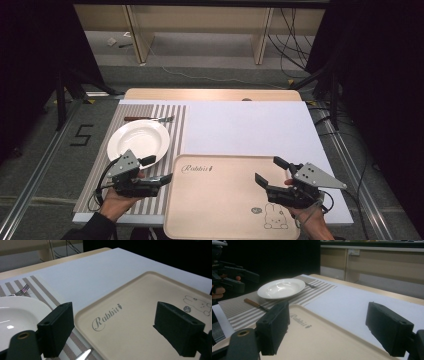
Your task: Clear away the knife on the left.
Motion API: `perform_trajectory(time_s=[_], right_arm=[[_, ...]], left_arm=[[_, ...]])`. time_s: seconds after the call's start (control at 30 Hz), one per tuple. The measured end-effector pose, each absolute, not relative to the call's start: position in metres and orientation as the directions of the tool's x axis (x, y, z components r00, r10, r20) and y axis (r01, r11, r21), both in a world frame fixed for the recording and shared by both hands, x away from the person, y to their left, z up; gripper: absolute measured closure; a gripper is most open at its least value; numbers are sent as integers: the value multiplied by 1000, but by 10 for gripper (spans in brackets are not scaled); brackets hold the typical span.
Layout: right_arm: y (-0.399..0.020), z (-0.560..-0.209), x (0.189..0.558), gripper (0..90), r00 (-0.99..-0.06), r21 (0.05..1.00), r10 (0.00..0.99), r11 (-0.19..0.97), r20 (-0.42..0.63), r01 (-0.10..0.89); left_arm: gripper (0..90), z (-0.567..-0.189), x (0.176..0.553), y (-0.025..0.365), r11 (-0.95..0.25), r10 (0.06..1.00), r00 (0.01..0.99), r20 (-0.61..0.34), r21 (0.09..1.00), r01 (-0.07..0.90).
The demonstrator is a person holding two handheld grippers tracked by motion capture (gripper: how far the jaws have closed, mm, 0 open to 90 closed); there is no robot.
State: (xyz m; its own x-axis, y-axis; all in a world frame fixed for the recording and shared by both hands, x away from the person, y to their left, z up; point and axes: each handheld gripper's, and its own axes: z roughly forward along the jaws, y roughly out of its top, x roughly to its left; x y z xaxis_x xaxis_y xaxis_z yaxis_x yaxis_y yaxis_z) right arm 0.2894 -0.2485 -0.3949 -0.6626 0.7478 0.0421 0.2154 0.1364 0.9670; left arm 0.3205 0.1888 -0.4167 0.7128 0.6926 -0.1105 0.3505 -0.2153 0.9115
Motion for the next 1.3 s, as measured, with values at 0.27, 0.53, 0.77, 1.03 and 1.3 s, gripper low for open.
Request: perform_trajectory(time_s=[0.27, 0.53, 0.77, 1.03, 1.3], right_arm=[[-249, -395, 289, 204, -663, 967, 748, 137, 41, 215], [-249, -395, 290, 204, -662, 967, 748, 137, 42, 217], [-249, -395, 290, 204, -663, 967, 747, 134, 45, 216], [-248, -395, 290, 204, -662, 967, 748, 135, 43, 215], [-249, -395, 290, 204, -662, 967, 748, 135, 43, 215]], left_arm=[[158, -413, 323, 190, -281, 692, 716, -96, 877, 390], [164, -412, 327, 196, -370, 692, 719, -63, 824, 429], [177, -415, 333, 207, -450, 716, 697, -22, 749, 486], [195, -423, 338, 220, -532, 730, 683, 3, 630, 566], [209, -433, 341, 224, -599, 725, 688, 21, 513, 615]])
